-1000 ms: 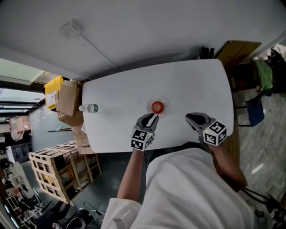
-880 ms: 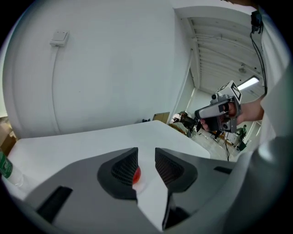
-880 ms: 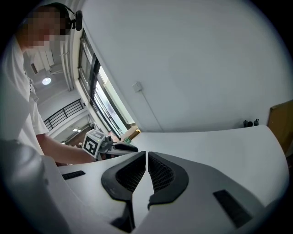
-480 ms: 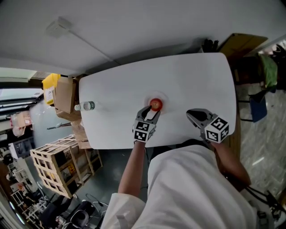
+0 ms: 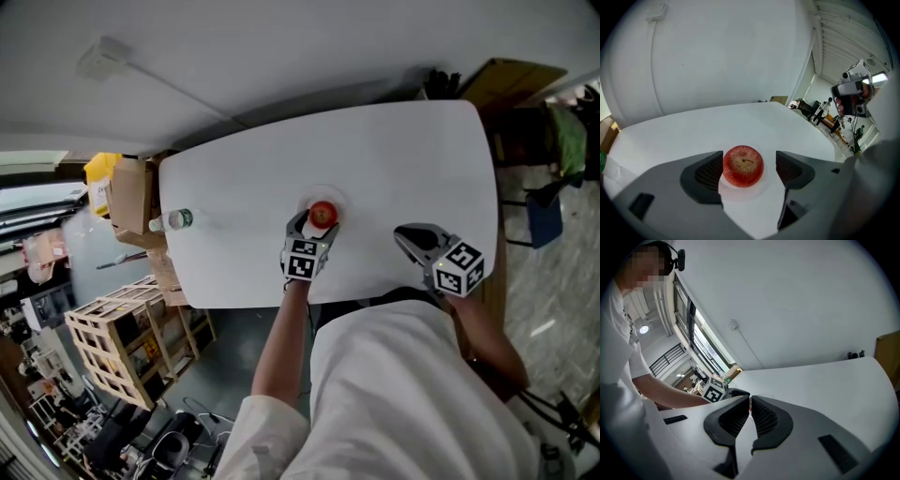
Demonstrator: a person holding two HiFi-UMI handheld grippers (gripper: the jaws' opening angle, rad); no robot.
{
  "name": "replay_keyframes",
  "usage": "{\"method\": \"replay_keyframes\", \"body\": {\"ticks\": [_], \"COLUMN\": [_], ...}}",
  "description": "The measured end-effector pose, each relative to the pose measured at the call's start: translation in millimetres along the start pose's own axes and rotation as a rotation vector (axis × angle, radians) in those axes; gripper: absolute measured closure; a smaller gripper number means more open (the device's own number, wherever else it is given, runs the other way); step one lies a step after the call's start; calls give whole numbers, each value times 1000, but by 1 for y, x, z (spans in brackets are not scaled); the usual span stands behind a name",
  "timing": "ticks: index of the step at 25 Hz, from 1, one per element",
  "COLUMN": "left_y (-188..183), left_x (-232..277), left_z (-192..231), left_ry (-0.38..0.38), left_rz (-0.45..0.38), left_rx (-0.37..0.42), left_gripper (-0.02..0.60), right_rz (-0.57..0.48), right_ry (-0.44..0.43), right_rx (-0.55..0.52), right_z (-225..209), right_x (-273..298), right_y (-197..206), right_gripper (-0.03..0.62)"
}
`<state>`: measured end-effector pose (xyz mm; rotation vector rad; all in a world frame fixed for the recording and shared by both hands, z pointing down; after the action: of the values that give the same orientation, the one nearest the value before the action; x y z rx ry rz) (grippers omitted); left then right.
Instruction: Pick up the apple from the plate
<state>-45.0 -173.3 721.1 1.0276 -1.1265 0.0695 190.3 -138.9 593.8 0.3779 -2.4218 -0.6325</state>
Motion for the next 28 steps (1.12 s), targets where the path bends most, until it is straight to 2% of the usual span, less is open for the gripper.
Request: {"method": "replay_keyframes", "body": {"ticks": [8,13,16,20,28], "left_y": [13,21,22,18,5], "left_x": [26,34,34,32,17], "left_z": [9,10,10,6,6], "left_ry": [-56,-49,-51,-39,-49], "left_rz": [76,113,103,97,56], "left_rx": [-35,-58,-88,-131,-142], "left_gripper": [187,178,207,210,210], "right_rz": [20,28,28,23,20], "right_ry": [-6,1,6,8,-21], "right_rx": [6,9,13,22,19], "right_z": [-12,-15,-19,-26,-23], "right_x": [2,-2,-6,-9,-2], "right_y": [-4,-1,0,0,-3], "right_gripper": [556,556,556,556,556]}}
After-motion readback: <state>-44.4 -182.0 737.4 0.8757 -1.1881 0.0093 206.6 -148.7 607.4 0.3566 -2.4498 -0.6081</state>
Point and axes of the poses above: the fingertips, and each gripper's own axes: x forward along the fingers, z to its left, y out of its underside, the point moved 6 cm from there along -x, backward along the fingers, and after that the axes turned 15 degrees about x, right-handed, at the moved point
